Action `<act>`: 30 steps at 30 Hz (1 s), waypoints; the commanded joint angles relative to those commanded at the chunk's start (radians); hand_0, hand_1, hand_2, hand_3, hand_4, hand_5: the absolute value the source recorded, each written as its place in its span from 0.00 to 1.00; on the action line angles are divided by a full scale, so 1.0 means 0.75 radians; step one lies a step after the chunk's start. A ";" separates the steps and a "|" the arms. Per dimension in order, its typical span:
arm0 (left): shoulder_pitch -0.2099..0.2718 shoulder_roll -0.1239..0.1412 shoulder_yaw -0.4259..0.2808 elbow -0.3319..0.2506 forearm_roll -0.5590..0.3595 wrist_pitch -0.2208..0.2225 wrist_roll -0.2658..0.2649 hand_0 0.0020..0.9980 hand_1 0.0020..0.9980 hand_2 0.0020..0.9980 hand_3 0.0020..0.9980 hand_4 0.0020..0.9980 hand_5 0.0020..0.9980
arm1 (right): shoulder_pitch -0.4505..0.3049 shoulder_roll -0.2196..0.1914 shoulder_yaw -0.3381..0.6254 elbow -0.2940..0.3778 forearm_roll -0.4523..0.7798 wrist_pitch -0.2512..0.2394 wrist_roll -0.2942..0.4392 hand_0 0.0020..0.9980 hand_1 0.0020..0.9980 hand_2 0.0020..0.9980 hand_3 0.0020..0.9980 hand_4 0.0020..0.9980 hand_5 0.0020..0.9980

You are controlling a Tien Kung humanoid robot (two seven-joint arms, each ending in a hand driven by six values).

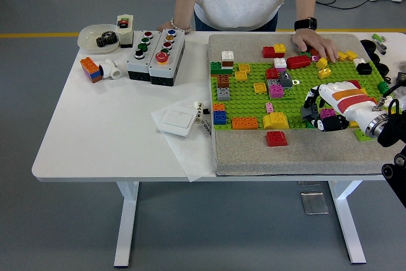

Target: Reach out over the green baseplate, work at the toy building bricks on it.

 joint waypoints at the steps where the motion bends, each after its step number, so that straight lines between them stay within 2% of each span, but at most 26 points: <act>1: 0.000 0.000 0.000 0.000 0.000 0.000 0.000 0.82 0.82 0.83 0.66 0.68 0.65 | 0.005 0.001 -0.004 -0.008 0.000 -0.004 0.002 0.42 0.46 0.51 0.51 0.72 0.07; 16: -0.006 -0.002 -0.001 -0.002 0.002 0.002 0.001 0.82 0.81 0.83 0.66 0.68 0.65 | 0.099 -0.011 -0.138 -0.158 0.000 -0.085 0.043 0.41 0.46 0.51 0.51 0.72 0.07; 30: -0.010 -0.003 -0.005 -0.004 0.009 0.004 0.005 0.82 0.82 0.83 0.66 0.67 0.65 | 0.152 -0.016 -0.194 -0.296 0.000 -0.158 0.079 0.43 0.46 0.51 0.51 0.72 0.06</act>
